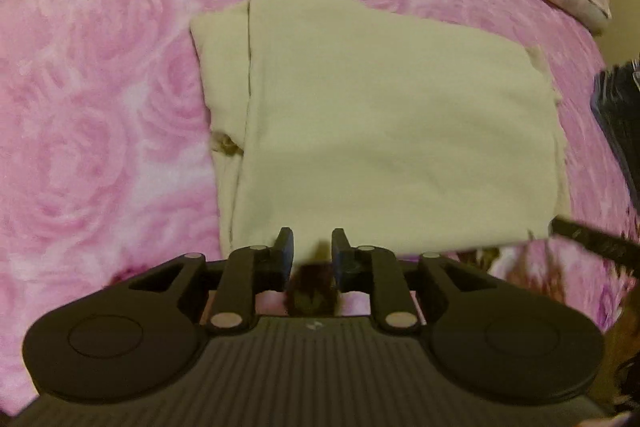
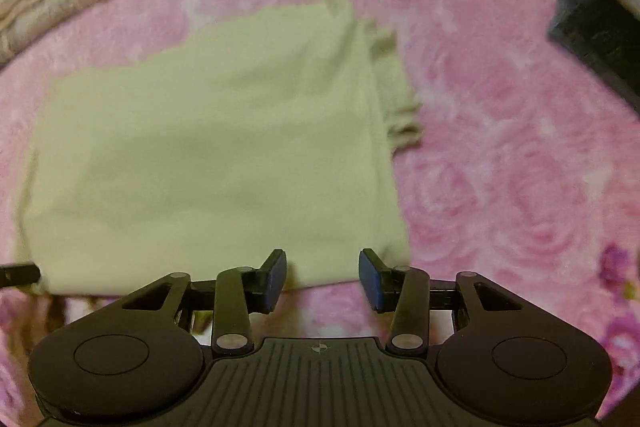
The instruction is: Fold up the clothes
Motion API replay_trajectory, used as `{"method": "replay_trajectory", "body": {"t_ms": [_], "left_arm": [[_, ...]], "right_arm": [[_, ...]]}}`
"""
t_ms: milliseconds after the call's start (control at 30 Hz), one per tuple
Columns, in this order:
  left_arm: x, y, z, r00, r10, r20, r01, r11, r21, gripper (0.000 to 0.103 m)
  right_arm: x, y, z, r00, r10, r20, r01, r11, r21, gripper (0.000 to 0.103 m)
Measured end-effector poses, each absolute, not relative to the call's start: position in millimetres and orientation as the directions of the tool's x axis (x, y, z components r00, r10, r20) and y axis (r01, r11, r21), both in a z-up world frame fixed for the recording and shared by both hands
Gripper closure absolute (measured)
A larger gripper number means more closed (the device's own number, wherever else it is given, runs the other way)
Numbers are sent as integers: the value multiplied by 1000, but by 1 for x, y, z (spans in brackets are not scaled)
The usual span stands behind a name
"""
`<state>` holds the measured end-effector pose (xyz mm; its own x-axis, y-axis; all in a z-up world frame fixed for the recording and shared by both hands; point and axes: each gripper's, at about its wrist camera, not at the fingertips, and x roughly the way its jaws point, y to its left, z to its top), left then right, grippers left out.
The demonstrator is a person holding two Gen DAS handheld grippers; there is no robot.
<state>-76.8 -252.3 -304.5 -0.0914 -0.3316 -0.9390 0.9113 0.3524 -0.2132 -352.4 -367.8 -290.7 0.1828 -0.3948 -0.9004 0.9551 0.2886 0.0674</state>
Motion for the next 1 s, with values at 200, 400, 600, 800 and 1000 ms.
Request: {"method": "replay_trajectory", "body": {"t_ms": [200,400,600,800,1000], "left_arm": [[-87,-237,-236,-67,-335,-940,912,361,-194,81],[-111,-219,-180,3,-368,-930,909,388,-151,74],[-150,-190,-136,92,-403,-910,905,414,-92,71],[-203,-144,-112,143,-423,-895,895,440,-65,69],[-248,-101,-94,182,-444,-877,888,457,-47,68]], "right_arm": [[-364,-335,-222,248,-388,-888,957,242,162,15],[-368,-313,-187,281,-337,-898,941,282,188,15],[-385,-293,-155,319,-337,-886,919,337,203,15],[-414,-255,-133,344,-331,-879,891,411,194,15],[-449,-211,-122,356,-319,-878,867,465,182,15]]}}
